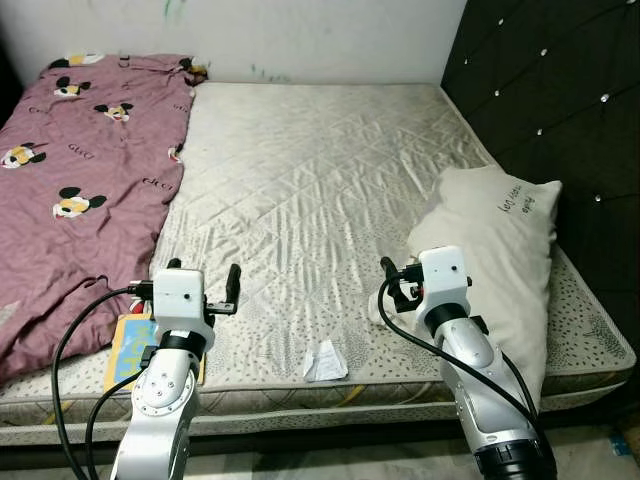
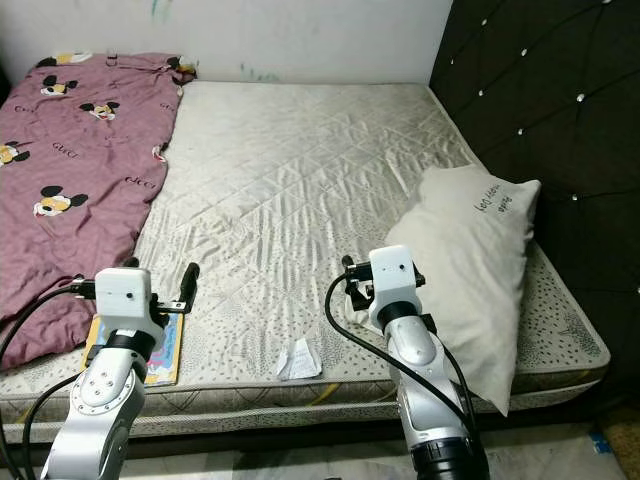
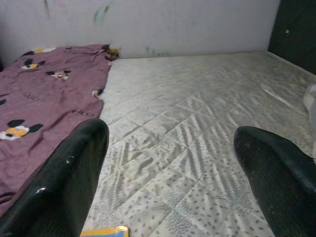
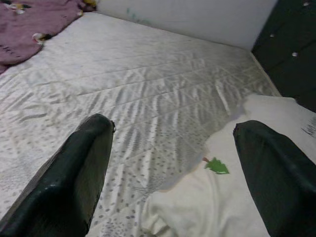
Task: Clean up the room
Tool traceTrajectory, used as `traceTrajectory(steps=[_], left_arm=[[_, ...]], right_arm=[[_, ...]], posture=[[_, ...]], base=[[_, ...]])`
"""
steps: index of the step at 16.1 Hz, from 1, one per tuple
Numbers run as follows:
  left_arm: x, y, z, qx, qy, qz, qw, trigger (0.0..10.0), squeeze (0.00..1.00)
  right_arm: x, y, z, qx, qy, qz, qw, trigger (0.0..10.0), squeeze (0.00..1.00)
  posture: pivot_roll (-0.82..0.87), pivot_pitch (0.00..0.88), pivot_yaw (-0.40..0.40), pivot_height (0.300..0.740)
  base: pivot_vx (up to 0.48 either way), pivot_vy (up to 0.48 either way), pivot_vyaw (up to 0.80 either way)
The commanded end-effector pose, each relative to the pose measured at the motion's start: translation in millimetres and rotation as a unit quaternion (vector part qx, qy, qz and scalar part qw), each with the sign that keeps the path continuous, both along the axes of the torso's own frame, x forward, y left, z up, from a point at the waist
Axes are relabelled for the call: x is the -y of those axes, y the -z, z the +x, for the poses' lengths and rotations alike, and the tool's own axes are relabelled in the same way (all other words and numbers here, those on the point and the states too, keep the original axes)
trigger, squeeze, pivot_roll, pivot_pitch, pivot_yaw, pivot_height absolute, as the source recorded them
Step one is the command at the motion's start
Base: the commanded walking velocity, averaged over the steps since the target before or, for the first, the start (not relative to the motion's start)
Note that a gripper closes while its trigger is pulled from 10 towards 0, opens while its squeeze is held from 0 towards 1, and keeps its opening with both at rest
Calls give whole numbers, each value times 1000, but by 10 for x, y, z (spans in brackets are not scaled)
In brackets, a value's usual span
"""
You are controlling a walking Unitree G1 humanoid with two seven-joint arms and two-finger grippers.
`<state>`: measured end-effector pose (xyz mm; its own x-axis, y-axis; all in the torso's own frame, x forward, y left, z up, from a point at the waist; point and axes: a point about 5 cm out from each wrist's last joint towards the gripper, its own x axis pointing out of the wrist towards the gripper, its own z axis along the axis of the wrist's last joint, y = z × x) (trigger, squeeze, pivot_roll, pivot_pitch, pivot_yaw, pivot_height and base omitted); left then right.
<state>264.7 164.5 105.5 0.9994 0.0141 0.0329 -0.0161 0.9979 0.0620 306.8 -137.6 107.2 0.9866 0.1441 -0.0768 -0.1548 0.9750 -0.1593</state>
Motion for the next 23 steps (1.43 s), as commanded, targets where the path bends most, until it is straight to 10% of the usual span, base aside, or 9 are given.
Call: traceTrajectory(steps=[1, 16, 23], left_arm=[[-21, -21, -15, 4, -6, 0, 1000, 10000, 0], [8, -30, -22, 4, -12, -14, 1000, 10000, 0], [14, -24, -21, 4, -17, -17, 1000, 10000, 0]], right_arm=[[-1, -1, 14, -6, -3, 3, 1000, 10000, 0], [18, 6, -34, -17, -41, -10, 999, 10000, 0], [22, 5, -24, -17, -48, -16, 999, 10000, 0]], posture=[[-39, 99, -48, 740], [-49, 120, -78, 740], [-52, 122, -86, 654]], base=[[0, 0, 0], [0, 0, 0], [0, 0, 0]])
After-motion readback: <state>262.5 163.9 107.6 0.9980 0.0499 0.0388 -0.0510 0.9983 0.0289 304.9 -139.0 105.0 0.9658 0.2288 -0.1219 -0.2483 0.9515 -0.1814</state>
